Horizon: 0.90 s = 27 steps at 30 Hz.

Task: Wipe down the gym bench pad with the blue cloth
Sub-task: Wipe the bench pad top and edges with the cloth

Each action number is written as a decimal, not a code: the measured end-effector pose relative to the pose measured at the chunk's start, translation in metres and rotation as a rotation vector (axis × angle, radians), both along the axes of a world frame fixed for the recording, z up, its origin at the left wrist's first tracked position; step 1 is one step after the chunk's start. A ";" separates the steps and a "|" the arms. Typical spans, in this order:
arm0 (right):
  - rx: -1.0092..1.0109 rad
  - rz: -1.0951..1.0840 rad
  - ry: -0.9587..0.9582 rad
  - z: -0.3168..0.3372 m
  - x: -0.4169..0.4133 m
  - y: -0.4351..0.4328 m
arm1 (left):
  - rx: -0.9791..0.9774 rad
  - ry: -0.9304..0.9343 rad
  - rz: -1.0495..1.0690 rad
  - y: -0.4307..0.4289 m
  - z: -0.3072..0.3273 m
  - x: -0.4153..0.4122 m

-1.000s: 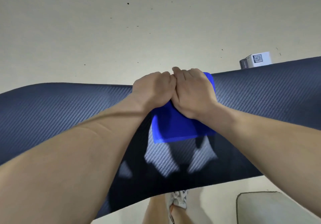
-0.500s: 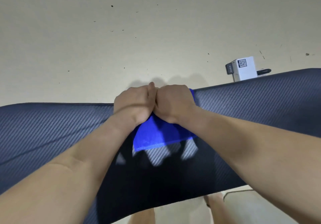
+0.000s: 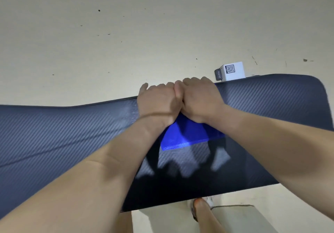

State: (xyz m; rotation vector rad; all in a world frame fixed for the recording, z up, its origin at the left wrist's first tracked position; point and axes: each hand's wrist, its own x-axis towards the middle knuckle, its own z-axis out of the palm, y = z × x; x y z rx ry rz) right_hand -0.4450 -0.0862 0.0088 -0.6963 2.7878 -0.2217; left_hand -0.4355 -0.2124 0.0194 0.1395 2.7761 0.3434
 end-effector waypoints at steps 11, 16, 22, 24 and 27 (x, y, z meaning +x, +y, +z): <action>-0.001 -0.151 0.098 -0.005 -0.007 0.142 | 0.061 0.010 -0.069 0.145 -0.006 -0.024; -0.011 -0.270 0.173 -0.008 -0.004 0.198 | 0.127 0.072 -0.125 0.202 -0.012 -0.033; -0.006 -0.462 0.129 -0.007 0.010 0.264 | 0.183 0.233 -0.378 0.270 -0.015 -0.036; -0.027 -0.599 0.063 -0.008 0.019 0.281 | 0.198 0.233 -0.390 0.296 -0.009 -0.036; -0.123 -0.770 0.012 -0.013 0.034 0.283 | 0.145 0.233 -0.482 0.313 -0.011 -0.033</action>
